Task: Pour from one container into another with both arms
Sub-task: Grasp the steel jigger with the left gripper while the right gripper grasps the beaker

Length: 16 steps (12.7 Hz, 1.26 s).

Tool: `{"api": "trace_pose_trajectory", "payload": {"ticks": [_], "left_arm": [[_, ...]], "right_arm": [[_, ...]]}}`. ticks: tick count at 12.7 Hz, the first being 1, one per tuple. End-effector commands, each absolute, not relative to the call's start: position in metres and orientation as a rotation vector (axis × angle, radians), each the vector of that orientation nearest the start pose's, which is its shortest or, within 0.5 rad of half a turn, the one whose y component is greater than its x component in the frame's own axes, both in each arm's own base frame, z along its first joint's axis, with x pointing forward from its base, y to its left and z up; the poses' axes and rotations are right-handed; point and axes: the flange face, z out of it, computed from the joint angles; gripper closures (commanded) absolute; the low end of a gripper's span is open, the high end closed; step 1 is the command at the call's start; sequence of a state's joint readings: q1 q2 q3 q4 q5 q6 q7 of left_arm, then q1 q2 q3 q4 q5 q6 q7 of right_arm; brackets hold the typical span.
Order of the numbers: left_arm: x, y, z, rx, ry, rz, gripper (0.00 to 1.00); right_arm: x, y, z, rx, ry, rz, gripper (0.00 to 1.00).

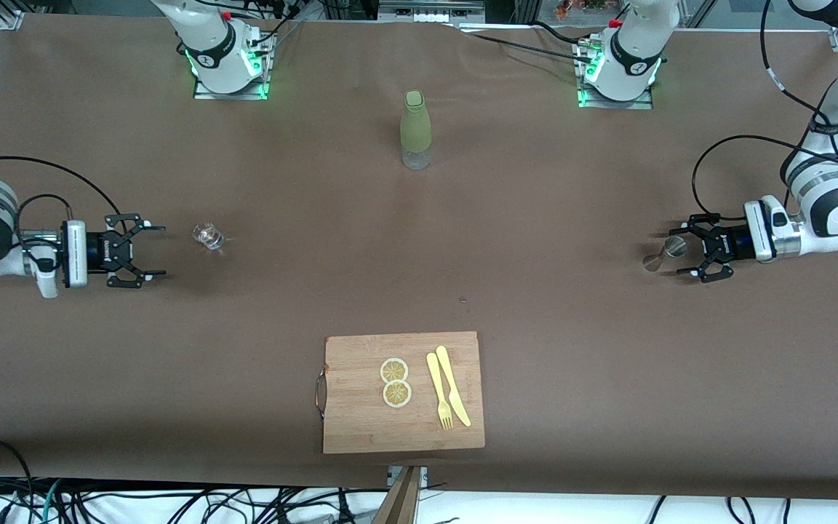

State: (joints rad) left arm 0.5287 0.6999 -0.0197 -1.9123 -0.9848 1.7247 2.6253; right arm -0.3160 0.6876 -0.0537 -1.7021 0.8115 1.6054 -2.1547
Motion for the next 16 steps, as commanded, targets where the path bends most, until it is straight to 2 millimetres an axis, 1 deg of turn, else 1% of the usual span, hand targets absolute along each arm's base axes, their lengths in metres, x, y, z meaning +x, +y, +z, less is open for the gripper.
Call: {"api": "trace_pose_trajectory", "payload": {"ticks": [1,2,4,5,6,7,9,10,11,12,14,15,16], "left_arm": [[0.514,0.175,0.103,1.544,-1.438,1.077,0.00],[0.515,0.170,0.102,1.533,-1.444,1.103,0.01],[0.517,0.162,0.101,1.521,-1.446,1.110,0.05],[0.517,0.161,0.100,1.519,-1.446,1.109,0.10],[0.516,0.159,0.098,1.517,-1.444,1.108,0.15],[0.516,0.159,0.097,1.516,-1.444,1.107,0.21],[0.517,0.156,0.097,1.514,-1.446,1.103,0.44],[0.517,0.157,0.097,1.515,-1.445,1.105,0.53],[0.517,0.157,0.097,1.515,-1.445,1.105,0.60],[0.517,0.157,0.097,1.515,-1.445,1.105,0.70],[0.517,0.157,0.097,1.515,-1.445,1.105,0.96],[0.517,0.157,0.097,1.515,-1.446,1.103,1.00],[0.517,0.156,0.097,1.515,-1.443,1.104,1.00]], "right_arm": [[0.578,-0.142,0.158,-1.551,-1.476,-0.668,0.00],[0.572,-0.140,0.152,-1.508,-1.513,-0.695,0.00],[0.548,-0.140,0.130,-1.431,-1.566,-0.755,0.00],[0.535,-0.144,0.118,-1.425,-1.580,-0.791,0.00],[0.524,-0.141,0.109,-1.413,-1.569,-0.842,0.00],[0.516,-0.142,0.101,-1.411,-1.563,-0.869,0.00],[0.509,-0.139,0.090,-1.398,-1.559,-0.867,0.00],[0.507,-0.137,0.085,-1.396,-1.554,-0.863,0.00],[0.506,-0.133,0.080,-1.391,-1.548,-0.855,0.00],[0.507,-0.127,0.079,-1.381,-1.551,-0.847,0.00],[0.507,-0.120,0.076,-1.377,-1.542,-0.850,0.01],[0.507,-0.116,0.073,-1.372,-1.541,-0.844,0.01],[0.505,-0.114,0.068,-1.373,-1.530,-0.836,0.01]]}}
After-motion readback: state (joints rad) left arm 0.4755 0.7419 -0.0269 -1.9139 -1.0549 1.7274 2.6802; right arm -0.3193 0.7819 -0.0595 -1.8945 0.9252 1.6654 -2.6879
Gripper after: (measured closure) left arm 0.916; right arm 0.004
